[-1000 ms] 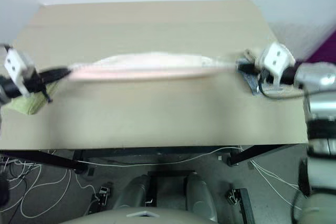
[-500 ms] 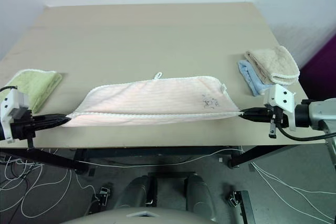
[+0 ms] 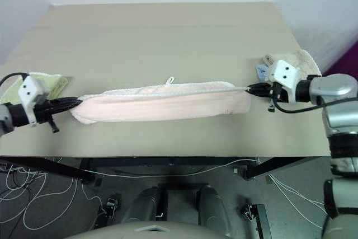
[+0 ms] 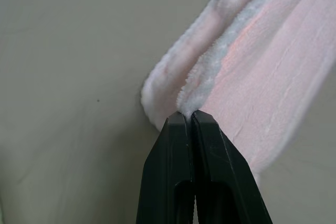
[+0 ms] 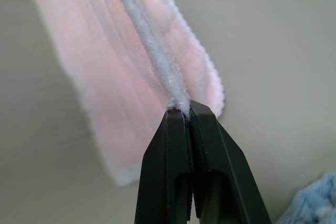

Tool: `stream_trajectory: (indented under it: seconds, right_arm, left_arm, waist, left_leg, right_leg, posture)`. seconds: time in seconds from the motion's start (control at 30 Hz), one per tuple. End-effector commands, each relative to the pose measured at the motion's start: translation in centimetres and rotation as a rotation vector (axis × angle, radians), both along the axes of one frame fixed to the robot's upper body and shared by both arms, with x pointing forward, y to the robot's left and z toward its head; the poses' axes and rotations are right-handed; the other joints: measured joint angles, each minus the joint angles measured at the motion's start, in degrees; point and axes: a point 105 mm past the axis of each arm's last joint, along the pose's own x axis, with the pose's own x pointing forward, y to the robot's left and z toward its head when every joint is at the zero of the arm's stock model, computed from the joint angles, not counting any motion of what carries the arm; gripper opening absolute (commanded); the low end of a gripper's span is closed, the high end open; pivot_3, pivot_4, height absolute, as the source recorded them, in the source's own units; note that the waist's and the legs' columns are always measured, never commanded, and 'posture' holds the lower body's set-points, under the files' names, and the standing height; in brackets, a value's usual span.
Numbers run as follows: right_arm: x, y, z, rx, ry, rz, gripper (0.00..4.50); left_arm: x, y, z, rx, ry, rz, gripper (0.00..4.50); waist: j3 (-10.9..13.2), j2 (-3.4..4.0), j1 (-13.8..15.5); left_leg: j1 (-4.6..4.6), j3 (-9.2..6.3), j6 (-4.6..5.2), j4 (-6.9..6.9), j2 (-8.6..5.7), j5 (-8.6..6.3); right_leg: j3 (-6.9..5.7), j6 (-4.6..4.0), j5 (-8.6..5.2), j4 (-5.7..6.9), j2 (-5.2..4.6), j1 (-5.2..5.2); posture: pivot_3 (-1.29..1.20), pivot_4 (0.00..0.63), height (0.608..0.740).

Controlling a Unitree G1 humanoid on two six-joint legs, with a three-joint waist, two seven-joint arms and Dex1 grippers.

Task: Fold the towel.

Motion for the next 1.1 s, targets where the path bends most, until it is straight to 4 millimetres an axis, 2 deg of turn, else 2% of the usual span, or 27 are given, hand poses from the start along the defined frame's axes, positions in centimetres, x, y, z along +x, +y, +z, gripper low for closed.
stream_trajectory:
  seconds: [0.03, 0.2, 0.5, 0.63, 0.77, 0.87, 0.97, 1.1]
  right_arm:
    - [1.9, -0.6, 1.0, -0.030, -0.080, -0.051, 0.04]
    - [3.7, -0.2, 0.4, -0.032, -0.089, -0.070, 0.04]
    - [4.9, 0.5, -1.4, -0.035, -0.104, -0.095, 0.04]
    - [5.1, 0.3, -1.7, -0.006, -0.102, -0.126, 1.02]
    - [5.2, -0.1, -1.4, 0.005, -0.125, -0.152, 2.42]
    - [5.2, -0.7, -0.6, 0.004, -0.165, -0.173, 3.47]
    - [5.2, -1.5, 1.1, 0.000, -0.244, -0.197, 4.50]
    - [4.7, -2.0, 2.9, 0.052, -0.319, -0.225, 4.50]
  left_arm:
    - [1.3, 0.5, 0.3, 0.053, -0.059, 0.034, 0.00]
    - [3.5, 0.4, -0.2, 0.076, -0.093, 0.072, 0.00]
    - [4.2, 0.0, -1.5, 0.086, -0.070, 0.056, 0.00]
    - [4.0, -0.3, -1.6, 0.035, -0.051, 0.043, 1.05]
    - [4.0, 0.0, -1.5, 0.036, -0.060, 0.064, 2.38]
    - [4.2, 0.5, -1.4, 0.042, -0.080, 0.103, 3.43]
    - [4.4, 1.6, -1.2, 0.046, -0.098, 0.177, 4.47]
    - [4.4, 2.7, -0.4, -0.021, -0.140, 0.247, 4.49]
  waist:
    - [0.0, 0.00, 0.0]
    - [0.0, -0.01, 0.0]
    - [0.0, -0.01, -0.3]
    - [0.0, -0.01, -0.2]
    - [0.0, -0.01, -0.3]
    - [0.0, -0.01, -0.3]
    - [0.0, -0.01, -0.2]
    - [0.0, -0.02, -0.2]
  left_leg:
    - [0.00, 0.01, 0.00, 0.00, -0.01, 0.00]
    - [-0.01, 0.00, 0.00, 0.02, -0.01, 0.01]
    - [-0.02, 0.01, 0.00, 0.02, -0.02, 0.01]
    - [-0.02, 0.01, 0.00, 0.02, -0.03, 0.01]
    - [-0.02, 0.00, 0.00, 0.03, -0.03, 0.01]
    - [-0.02, 0.00, 0.00, 0.03, -0.03, 0.01]
    - [-0.02, 0.00, 0.00, 0.03, -0.03, 0.01]
    - [-0.03, 0.00, 0.00, 0.02, -0.03, 0.01]
  right_leg:
    - [0.00, 0.00, 0.00, 0.01, 0.02, 0.00]
    - [-0.02, 0.00, 0.00, 0.02, 0.05, 0.00]
    - [0.00, 0.01, 0.00, 0.09, 0.07, -0.03]
    - [0.00, 0.01, 0.00, 0.10, 0.07, -0.03]
    - [0.00, 0.01, 0.00, 0.11, 0.07, -0.03]
    - [0.01, 0.01, 0.00, 0.11, 0.07, -0.03]
    - [0.01, 0.01, 0.00, 0.11, 0.06, -0.04]
    - [0.02, 0.01, 0.00, 0.12, 0.06, -0.06]
  posture:
    - [0.00, 0.150, 0.740]
    - [0.00, 0.150, 0.740]
    - [0.00, 0.150, 0.740]
    - [0.00, 0.150, 0.740]
    - [0.00, 0.150, 0.740]
    - [0.00, 0.150, 0.740]
    - [0.00, 0.150, 0.740]
    - [0.00, 0.150, 0.740]
